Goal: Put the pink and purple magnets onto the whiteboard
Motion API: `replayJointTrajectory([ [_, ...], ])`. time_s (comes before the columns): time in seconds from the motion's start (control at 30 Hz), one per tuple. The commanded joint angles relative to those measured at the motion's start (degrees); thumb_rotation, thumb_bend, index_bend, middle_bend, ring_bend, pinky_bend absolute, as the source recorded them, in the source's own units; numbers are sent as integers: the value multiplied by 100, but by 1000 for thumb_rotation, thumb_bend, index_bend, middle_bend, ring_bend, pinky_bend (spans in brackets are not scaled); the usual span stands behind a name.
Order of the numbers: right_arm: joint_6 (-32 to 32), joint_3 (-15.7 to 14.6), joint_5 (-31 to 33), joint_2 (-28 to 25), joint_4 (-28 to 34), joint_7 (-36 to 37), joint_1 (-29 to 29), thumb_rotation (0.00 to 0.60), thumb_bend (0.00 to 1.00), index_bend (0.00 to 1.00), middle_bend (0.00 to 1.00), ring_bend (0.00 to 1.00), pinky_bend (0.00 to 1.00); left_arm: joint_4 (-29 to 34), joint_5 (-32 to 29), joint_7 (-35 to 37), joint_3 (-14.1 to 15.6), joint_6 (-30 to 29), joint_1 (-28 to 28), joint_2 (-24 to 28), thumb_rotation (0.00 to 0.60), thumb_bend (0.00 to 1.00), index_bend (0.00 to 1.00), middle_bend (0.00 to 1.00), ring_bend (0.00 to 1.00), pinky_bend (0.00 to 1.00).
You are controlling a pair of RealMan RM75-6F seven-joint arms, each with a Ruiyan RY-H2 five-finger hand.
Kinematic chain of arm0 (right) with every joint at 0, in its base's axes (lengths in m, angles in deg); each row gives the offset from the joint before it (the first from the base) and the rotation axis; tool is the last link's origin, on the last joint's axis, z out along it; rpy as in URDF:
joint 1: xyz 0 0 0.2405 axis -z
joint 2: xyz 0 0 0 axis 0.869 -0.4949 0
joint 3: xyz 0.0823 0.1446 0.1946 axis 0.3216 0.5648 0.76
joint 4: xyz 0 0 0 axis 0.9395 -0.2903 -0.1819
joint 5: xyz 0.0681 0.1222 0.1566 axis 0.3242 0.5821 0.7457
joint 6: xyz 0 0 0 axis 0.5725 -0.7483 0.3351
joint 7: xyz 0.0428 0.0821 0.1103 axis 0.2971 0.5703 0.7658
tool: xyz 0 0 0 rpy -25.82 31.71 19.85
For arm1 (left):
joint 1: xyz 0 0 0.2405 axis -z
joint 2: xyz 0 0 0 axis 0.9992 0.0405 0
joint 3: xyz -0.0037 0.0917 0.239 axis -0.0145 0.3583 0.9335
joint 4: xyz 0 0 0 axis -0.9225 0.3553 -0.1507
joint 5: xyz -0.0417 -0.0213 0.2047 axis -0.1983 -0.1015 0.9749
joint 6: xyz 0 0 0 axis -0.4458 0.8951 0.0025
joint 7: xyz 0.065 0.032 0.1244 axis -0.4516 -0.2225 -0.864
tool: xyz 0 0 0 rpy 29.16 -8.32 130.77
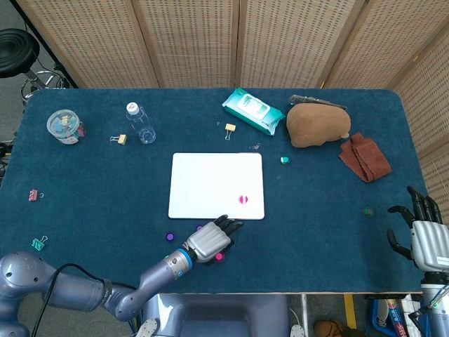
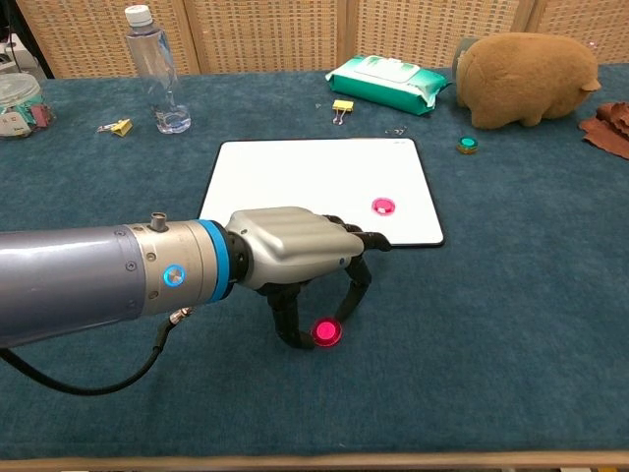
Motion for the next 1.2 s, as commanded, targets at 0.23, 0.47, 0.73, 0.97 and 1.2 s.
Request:
replayJointTrajectory([
  [0.23,48,14,-7,-8,17,2,3,600,417,341,0,0,0,85,-122,-53,-66,-165,12,165,600,293,612,0,0,0],
  [0.47,77,27,-7,-14,22,0,8,600,417,344,0,0,0,115,-194,90,-201,-146,33,356,600,296,616,0,0,0],
  [0.73,103,38,-10,-27,23,33,12,600,417,349,0,0,0,-55,-312,314,-481,-101,107,501,600,299,616,0,0,0],
  [0.97,141,58,18,-50,10,92,15,600,417,351,0,0,0,-464,-609,464,-742,-6,219,629,600,301,616,0,0,0],
  [1.2,187,81,66,-63,-1,124,14,600,418,353,0,0,0,-1046,-974,567,-911,208,396,529,600,302,616,0,0,0],
])
